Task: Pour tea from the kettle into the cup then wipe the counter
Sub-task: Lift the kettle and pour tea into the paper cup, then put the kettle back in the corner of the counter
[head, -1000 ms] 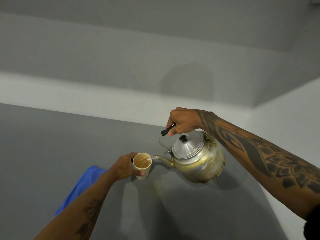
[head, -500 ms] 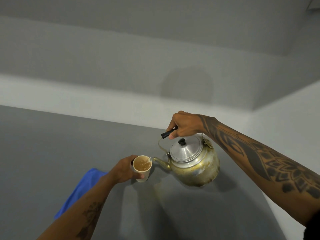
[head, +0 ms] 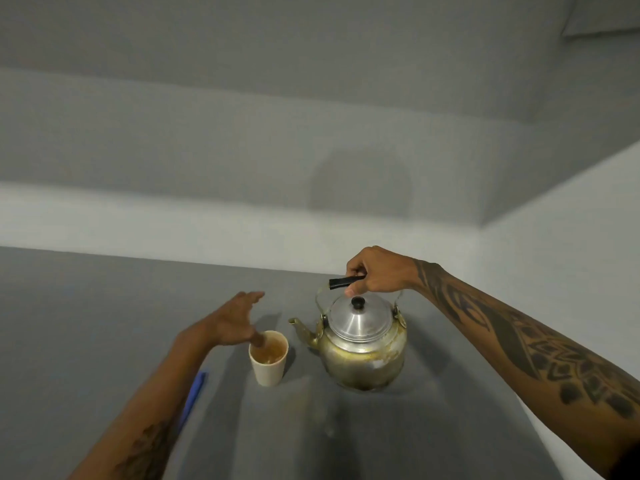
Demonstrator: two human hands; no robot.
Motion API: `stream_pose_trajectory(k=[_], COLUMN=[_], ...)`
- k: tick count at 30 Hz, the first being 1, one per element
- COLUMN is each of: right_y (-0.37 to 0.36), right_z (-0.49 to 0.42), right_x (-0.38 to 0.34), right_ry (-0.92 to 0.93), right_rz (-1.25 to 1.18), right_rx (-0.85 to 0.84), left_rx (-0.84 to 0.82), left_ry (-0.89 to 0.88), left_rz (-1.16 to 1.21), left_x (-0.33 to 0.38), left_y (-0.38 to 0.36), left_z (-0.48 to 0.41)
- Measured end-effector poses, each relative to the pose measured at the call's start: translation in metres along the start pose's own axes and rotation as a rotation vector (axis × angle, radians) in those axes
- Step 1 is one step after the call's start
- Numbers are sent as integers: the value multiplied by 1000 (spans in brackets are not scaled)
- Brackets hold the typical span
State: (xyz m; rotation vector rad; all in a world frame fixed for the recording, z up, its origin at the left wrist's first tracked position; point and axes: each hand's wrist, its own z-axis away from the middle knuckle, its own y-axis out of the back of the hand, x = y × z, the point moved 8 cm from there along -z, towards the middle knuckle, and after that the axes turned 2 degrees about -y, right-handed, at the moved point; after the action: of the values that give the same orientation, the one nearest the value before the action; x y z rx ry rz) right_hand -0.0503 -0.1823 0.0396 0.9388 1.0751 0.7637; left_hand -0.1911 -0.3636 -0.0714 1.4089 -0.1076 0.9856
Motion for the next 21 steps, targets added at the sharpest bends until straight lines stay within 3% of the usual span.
stream_pose_trajectory(k=[5, 13, 21], right_y=[16, 44, 63], right_z=[11, 31, 47], right_x=[23, 77, 137], right_ry=[-43, -117, -180], right_rz=[-3, -22, -44], right_rx=[57, 181, 303], left_rx=[49, -195, -111], left_ry=[-206, -230, -379], left_rz=[-98, -378, -218], left_x=[118, 226, 285], left_y=[37, -11, -40], left_z=[-28, -108, -144])
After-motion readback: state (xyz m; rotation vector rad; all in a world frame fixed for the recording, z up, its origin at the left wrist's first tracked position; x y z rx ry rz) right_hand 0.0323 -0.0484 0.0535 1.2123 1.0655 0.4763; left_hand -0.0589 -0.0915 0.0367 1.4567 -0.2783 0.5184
